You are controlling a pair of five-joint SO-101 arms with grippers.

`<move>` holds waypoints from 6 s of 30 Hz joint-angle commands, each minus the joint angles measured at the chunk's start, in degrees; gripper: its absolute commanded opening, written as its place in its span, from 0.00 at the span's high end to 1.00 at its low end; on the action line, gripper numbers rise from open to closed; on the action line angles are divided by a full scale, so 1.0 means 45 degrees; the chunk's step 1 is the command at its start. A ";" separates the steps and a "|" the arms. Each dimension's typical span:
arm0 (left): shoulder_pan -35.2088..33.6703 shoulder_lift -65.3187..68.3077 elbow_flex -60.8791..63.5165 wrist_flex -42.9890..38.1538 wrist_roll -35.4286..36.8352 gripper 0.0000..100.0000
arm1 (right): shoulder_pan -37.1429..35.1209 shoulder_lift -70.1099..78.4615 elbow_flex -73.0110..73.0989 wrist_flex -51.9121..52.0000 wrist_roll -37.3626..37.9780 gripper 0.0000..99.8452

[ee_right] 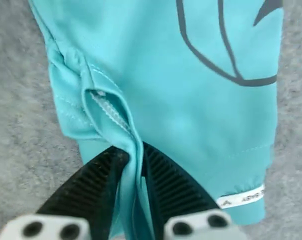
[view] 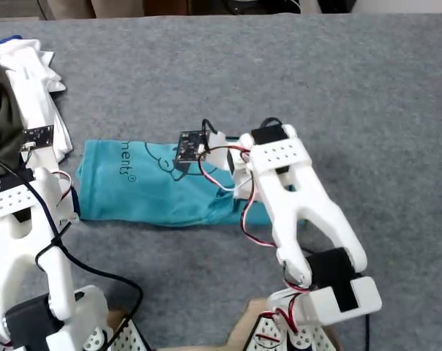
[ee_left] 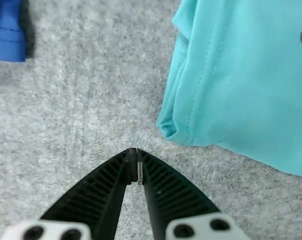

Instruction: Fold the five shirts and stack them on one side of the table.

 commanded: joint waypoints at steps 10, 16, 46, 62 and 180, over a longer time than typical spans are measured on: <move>-0.0059 -0.0381 0.0000 -0.0020 -0.0039 0.98 | 0.0107 -0.0381 -0.1182 0.0039 -0.0254 0.65; -0.0059 -0.0381 0.0000 -0.0020 -0.0039 0.98 | 0.0088 -0.1963 -0.1104 0.1895 -0.0293 0.80; -0.0137 -0.0400 -0.0059 -0.0020 -0.0020 0.98 | -0.2256 0.2862 -0.1788 -0.1543 -0.3282 0.99; -0.0059 -0.0361 -0.1680 0.0821 0.0039 0.97 | -0.1924 0.0869 -0.4542 0.1016 -0.3282 0.99; 1.2933 1.2181 -2.2642 0.7814 0.8029 0.98 | 1.0442 -0.1729 -0.6496 0.5333 -0.0332 0.99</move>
